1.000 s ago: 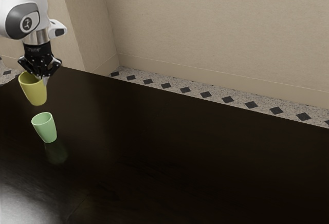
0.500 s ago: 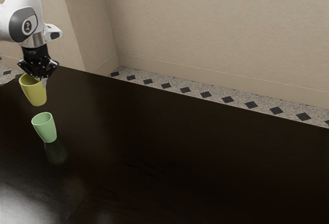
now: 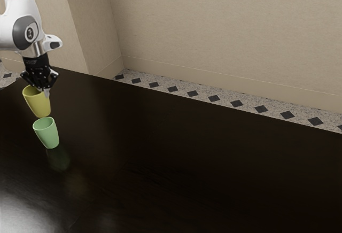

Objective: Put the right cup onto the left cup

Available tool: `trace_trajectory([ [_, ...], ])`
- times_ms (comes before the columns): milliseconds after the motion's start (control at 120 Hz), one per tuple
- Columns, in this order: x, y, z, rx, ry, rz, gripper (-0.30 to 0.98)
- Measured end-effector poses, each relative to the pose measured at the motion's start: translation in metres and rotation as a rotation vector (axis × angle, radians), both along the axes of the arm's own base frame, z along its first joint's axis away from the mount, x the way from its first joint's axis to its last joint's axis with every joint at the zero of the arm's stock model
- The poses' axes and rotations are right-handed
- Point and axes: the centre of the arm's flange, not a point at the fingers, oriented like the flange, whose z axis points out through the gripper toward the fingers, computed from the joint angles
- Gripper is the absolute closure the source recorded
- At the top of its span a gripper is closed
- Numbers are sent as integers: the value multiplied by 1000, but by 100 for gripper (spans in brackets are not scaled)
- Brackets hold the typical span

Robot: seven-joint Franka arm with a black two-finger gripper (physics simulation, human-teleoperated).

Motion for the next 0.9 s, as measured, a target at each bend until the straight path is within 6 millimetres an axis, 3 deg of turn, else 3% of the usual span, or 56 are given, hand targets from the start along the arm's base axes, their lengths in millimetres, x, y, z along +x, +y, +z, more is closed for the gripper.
trace_trajectory([
  [325, 3, 13, -29, -25, 19, -39, 79],
  [525, -2, 25, -35, -36, 16, -45, 79],
  [900, -1, 26, -59, -60, 37, -72, 79],
])
